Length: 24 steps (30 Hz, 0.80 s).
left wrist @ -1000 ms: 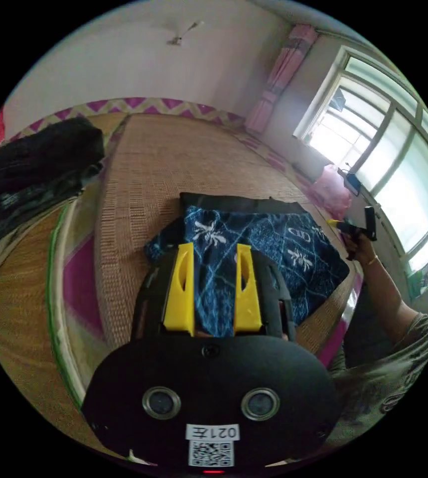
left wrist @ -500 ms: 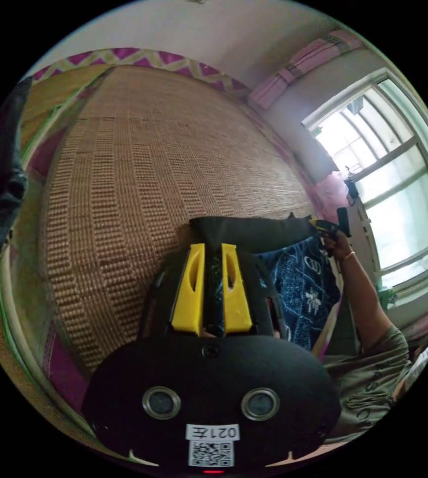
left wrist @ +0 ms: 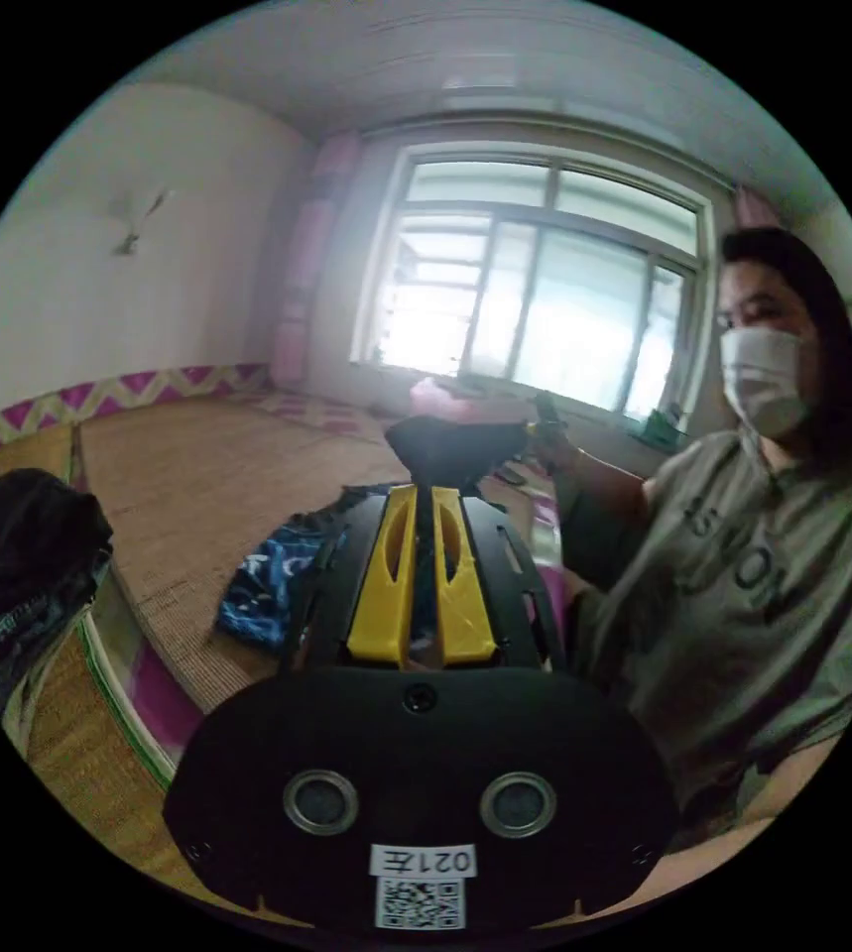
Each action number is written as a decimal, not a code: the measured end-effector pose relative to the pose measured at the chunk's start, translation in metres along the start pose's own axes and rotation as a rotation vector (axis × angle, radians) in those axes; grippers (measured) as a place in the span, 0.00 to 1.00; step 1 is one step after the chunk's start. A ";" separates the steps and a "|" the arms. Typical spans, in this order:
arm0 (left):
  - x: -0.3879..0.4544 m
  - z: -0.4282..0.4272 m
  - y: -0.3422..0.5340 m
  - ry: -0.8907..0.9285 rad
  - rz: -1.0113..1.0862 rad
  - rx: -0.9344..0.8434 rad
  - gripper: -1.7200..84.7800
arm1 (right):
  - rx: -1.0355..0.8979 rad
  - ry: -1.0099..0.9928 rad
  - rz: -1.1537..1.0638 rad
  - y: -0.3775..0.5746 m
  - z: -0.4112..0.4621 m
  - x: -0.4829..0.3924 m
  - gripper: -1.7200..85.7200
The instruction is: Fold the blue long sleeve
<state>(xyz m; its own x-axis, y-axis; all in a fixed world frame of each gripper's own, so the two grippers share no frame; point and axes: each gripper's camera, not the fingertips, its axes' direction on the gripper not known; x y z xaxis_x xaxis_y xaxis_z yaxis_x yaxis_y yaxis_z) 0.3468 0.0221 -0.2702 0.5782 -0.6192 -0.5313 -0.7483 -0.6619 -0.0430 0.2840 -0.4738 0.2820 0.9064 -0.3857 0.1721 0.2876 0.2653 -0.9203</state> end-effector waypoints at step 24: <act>0.191 -0.056 0.178 -0.322 -0.262 -0.126 0.05 | -0.297 0.205 -0.031 0.293 0.132 -0.192 0.13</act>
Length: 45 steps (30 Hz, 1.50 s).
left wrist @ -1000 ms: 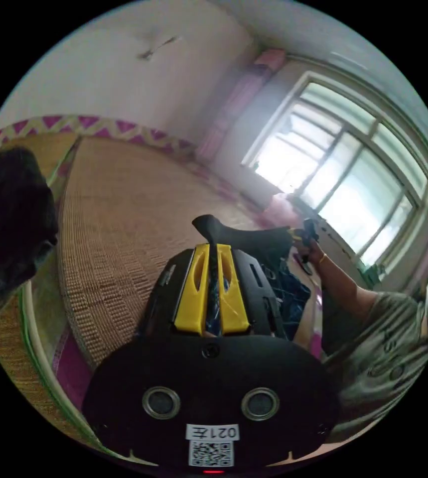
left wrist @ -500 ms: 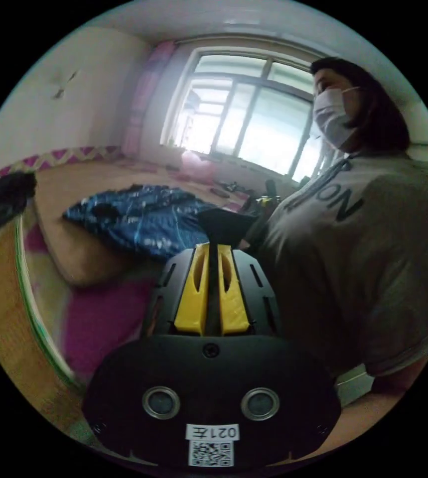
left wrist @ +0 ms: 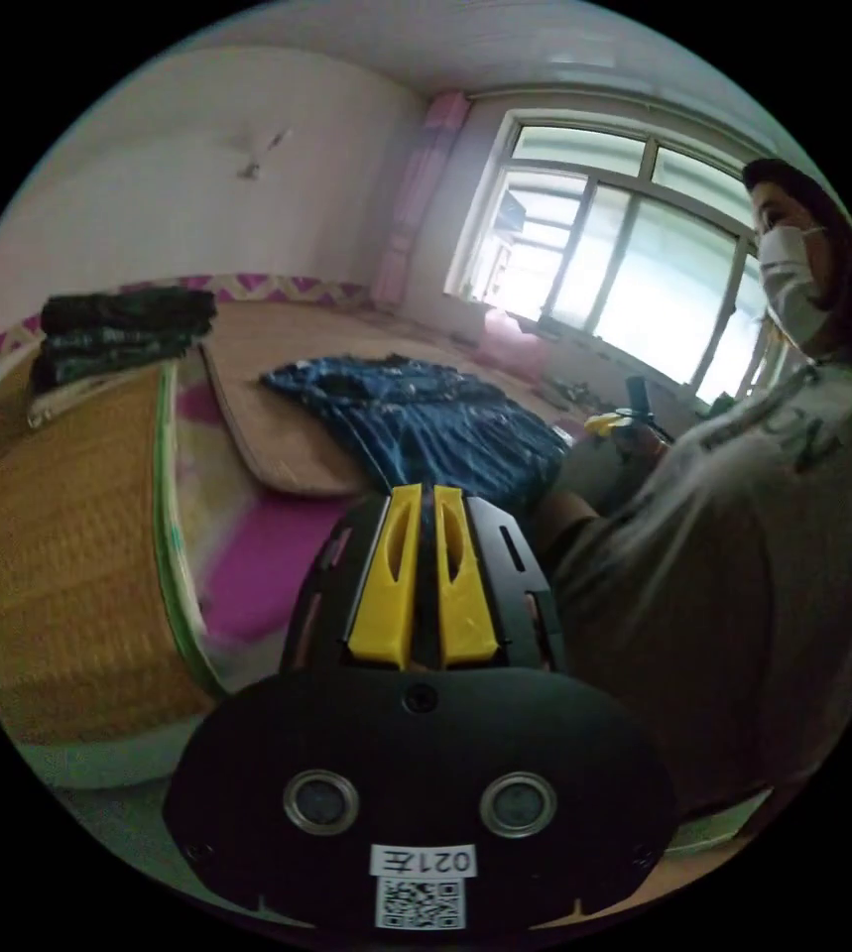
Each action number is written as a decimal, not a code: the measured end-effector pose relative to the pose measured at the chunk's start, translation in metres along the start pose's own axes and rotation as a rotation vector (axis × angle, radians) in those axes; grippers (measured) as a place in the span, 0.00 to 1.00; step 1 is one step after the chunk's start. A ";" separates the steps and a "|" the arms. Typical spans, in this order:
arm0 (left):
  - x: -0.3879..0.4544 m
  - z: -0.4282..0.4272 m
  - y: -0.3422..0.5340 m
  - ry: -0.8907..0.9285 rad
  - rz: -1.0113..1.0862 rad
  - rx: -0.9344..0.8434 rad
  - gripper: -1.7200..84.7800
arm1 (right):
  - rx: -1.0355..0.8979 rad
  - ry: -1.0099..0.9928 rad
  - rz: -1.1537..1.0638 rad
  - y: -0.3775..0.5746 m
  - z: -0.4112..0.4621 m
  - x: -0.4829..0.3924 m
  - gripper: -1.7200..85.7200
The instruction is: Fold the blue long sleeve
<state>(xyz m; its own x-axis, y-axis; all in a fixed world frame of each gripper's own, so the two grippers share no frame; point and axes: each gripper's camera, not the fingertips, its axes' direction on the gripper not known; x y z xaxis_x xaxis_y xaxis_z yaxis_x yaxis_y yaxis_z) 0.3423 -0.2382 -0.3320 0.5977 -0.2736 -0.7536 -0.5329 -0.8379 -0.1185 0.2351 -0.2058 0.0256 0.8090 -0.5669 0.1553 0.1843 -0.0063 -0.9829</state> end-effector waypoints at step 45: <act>-0.001 0.340 -0.046 -0.105 -0.229 -0.359 0.03 | 0.569 0.652 0.573 -0.158 -0.255 0.046 0.01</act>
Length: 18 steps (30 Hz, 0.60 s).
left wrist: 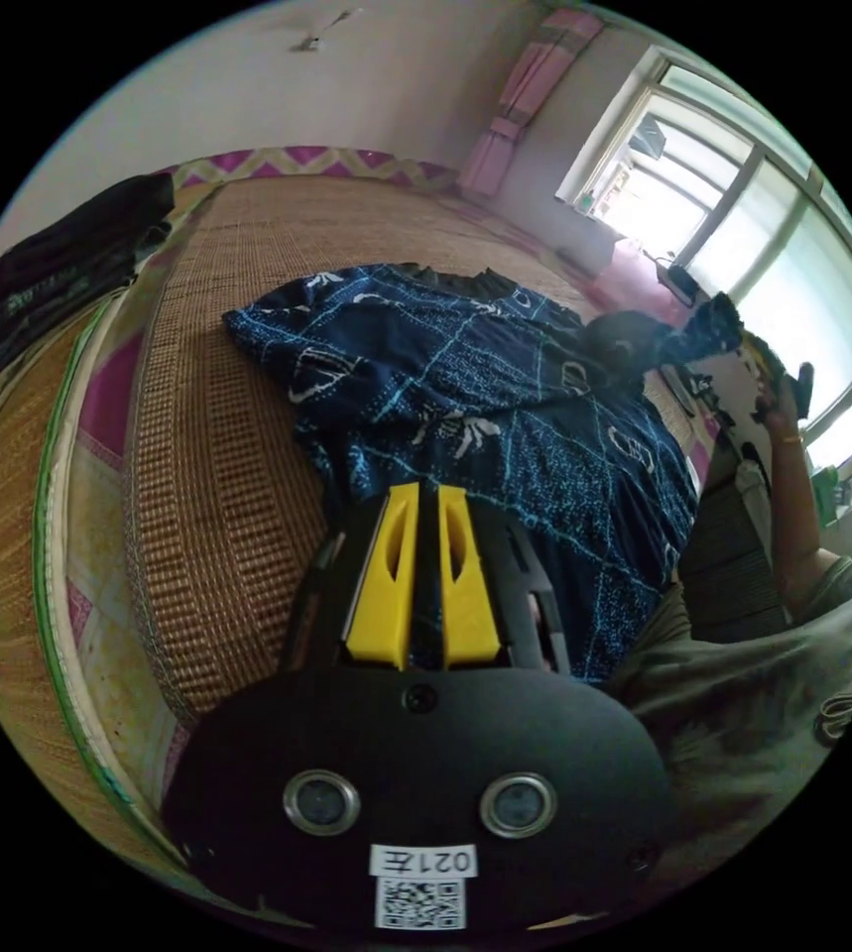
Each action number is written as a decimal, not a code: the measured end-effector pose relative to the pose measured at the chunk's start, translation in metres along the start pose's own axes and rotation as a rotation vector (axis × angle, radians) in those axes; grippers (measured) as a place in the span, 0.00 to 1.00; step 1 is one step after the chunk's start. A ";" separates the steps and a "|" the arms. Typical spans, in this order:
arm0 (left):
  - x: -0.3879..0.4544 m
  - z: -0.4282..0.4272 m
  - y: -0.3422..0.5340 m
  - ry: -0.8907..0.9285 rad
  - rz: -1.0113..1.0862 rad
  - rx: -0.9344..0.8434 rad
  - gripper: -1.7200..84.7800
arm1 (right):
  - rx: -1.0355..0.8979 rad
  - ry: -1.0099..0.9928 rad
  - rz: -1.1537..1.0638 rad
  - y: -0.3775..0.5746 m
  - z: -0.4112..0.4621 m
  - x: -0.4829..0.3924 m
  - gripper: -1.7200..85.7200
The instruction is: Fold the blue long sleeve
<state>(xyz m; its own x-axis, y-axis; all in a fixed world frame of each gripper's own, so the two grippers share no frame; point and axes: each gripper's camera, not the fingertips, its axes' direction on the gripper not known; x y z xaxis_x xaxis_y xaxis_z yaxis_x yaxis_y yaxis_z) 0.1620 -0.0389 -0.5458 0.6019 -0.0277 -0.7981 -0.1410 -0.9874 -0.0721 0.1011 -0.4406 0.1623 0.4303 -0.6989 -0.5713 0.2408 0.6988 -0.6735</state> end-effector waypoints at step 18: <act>0.049 0.074 -0.002 -0.009 -0.016 0.002 0.02 | 0.225 -0.067 0.510 0.040 -0.194 0.291 0.02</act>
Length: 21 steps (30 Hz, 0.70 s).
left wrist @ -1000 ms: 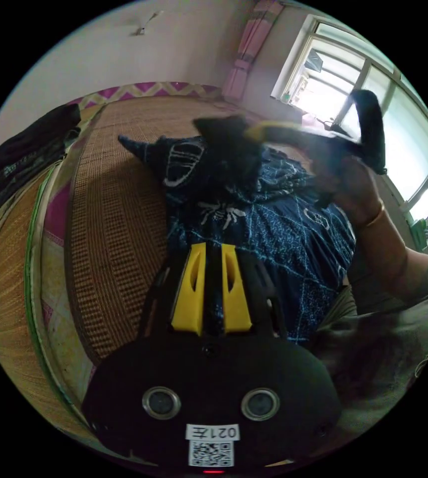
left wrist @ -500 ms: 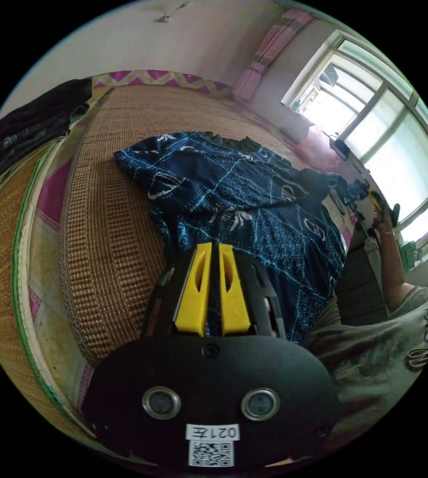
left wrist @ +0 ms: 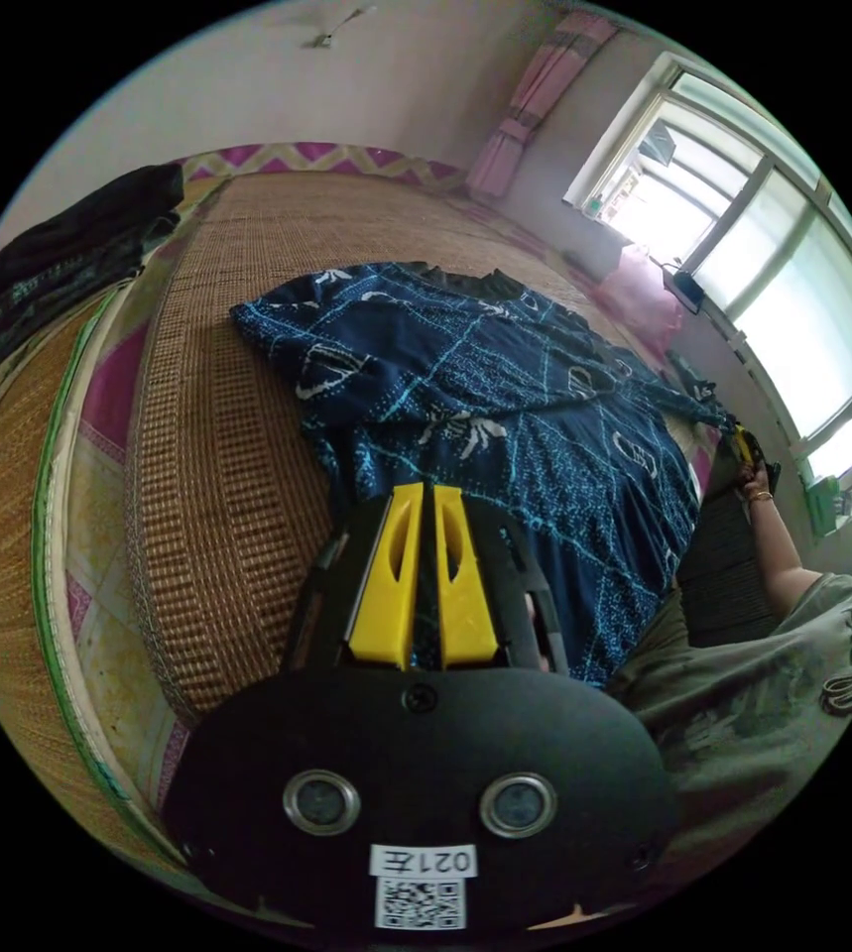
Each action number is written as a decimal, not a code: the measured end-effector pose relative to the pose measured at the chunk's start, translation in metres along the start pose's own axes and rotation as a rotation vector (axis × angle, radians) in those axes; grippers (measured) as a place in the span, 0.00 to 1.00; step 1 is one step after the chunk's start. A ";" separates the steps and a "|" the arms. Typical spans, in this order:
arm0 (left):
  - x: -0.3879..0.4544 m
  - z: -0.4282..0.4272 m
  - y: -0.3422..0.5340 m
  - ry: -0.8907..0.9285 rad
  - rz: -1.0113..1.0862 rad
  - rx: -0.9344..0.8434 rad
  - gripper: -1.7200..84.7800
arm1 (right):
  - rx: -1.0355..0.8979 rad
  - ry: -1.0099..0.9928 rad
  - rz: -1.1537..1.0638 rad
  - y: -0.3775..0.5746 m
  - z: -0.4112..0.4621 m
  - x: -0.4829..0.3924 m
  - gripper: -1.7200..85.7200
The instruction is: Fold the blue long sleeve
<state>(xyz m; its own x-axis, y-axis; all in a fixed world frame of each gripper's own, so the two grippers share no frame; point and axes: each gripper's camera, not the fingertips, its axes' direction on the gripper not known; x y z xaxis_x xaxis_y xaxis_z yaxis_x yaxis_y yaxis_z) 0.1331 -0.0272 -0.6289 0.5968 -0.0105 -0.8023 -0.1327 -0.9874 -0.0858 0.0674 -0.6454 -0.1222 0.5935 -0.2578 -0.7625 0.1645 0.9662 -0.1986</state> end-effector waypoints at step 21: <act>0.218 0.077 -0.037 0.165 0.449 0.128 0.10 | -0.180 0.202 -0.354 -0.015 -0.023 -0.089 0.10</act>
<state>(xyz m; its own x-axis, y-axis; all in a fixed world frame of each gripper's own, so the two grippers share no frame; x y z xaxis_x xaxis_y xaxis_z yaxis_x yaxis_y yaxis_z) 0.2072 0.0196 -0.8464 0.5744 -0.4657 -0.6732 -0.4953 -0.8525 0.1671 -0.0059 -0.6369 -0.0655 0.3564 -0.5832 -0.7299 0.1788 0.8094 -0.5594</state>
